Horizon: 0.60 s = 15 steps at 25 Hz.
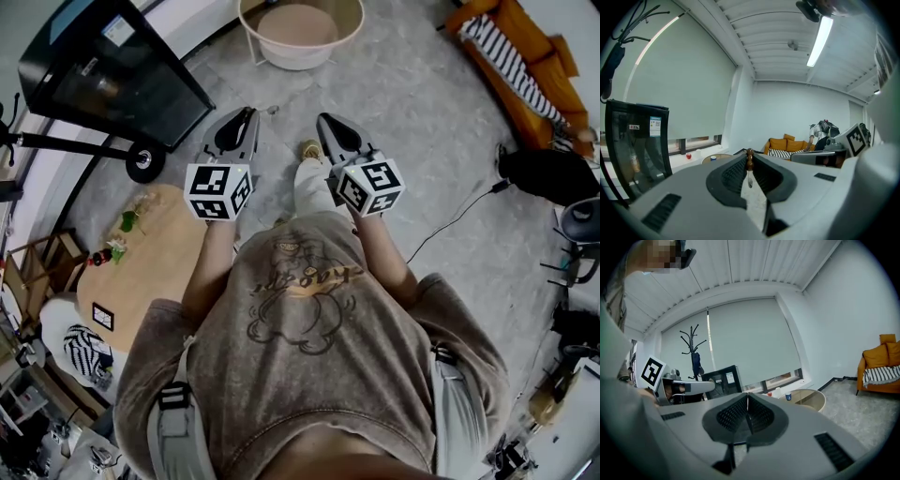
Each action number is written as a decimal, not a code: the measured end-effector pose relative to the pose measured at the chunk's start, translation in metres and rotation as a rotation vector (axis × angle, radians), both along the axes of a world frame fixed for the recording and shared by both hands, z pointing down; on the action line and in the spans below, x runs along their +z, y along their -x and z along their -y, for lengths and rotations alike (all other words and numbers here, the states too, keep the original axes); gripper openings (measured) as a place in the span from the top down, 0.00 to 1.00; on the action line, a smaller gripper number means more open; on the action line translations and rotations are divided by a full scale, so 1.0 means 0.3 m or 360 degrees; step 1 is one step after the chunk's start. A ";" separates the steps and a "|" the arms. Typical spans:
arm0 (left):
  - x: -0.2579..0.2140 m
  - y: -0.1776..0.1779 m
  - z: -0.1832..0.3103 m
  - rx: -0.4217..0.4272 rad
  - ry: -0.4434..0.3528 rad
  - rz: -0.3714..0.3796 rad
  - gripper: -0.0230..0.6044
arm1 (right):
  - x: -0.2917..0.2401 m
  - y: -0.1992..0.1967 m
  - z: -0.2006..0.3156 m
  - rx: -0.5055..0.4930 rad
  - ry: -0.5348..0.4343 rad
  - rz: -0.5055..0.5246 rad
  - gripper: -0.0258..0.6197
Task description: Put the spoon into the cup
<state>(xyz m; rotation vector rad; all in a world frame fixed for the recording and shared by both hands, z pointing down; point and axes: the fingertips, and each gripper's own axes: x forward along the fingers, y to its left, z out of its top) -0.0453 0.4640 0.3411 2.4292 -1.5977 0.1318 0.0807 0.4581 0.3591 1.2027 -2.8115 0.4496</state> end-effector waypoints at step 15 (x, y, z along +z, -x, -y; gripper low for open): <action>-0.002 -0.014 0.321 -0.0033 0.0023 0.0016 0.88 | 0.013 0.002 0.348 -0.0063 0.0047 0.0020 0.93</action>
